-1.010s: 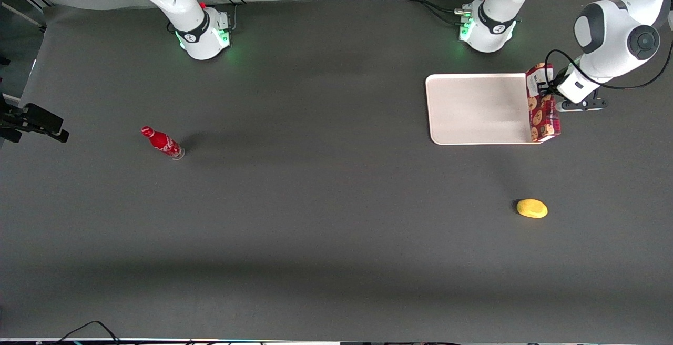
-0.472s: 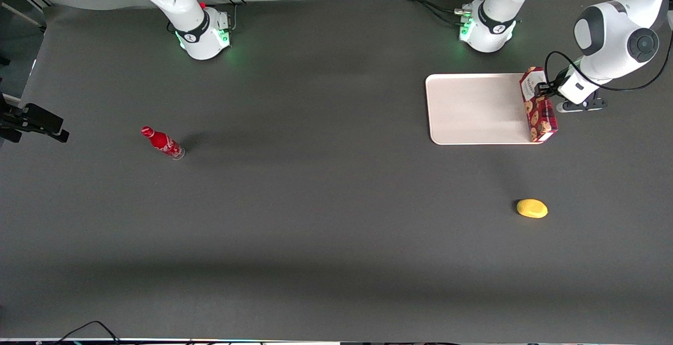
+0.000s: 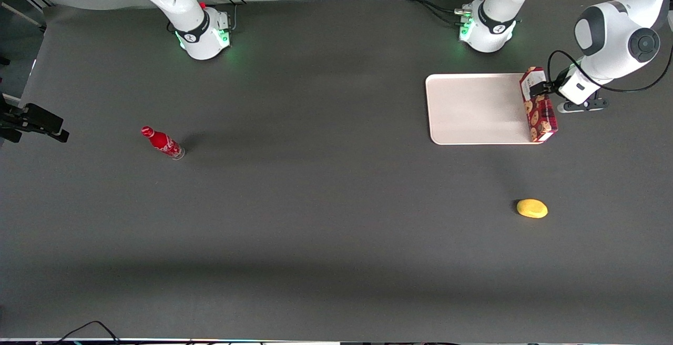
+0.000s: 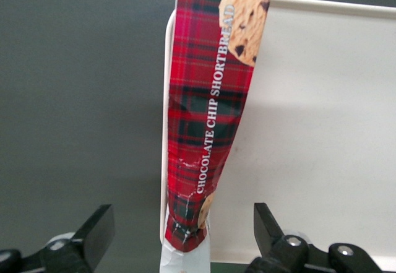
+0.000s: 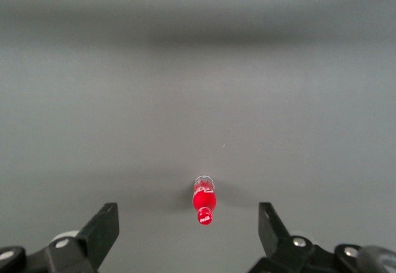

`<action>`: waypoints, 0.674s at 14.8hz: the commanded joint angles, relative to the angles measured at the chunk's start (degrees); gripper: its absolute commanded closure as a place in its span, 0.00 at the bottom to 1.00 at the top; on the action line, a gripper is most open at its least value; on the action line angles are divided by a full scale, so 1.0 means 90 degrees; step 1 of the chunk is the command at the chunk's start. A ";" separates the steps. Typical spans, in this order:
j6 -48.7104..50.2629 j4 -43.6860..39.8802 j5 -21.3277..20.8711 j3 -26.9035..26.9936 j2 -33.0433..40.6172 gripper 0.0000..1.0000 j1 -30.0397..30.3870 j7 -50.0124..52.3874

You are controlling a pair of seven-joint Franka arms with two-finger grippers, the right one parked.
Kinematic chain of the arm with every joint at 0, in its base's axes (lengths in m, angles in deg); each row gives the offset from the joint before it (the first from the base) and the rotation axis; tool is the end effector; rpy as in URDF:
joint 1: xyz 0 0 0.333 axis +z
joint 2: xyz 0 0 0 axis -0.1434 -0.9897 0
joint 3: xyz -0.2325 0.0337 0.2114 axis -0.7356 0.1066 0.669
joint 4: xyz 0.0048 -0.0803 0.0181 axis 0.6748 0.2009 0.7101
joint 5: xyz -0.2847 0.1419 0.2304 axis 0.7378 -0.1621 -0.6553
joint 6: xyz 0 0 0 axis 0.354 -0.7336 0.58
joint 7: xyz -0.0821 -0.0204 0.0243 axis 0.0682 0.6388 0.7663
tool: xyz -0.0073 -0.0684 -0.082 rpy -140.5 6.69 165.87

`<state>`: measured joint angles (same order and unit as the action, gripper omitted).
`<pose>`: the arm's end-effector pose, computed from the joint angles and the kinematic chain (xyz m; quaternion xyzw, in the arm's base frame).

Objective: Place red cookie box on tray
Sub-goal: 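Open the left gripper to release the box on the tray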

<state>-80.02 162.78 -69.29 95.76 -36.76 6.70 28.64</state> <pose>0.3323 0.1226 0.2477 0.9928 0.0490 -0.1087 0.0144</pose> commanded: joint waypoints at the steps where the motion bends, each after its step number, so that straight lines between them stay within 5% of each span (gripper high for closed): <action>1: 0.0656 -0.0483 -0.0144 -0.0002 0.0108 0.00 -0.0033 0.0192; 10: 0.3568 -0.3510 0.0119 -0.0714 0.0186 0.00 -0.0286 0.0182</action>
<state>-55.04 138.50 -69.49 91.17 -35.18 6.29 28.86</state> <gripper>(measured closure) 0.000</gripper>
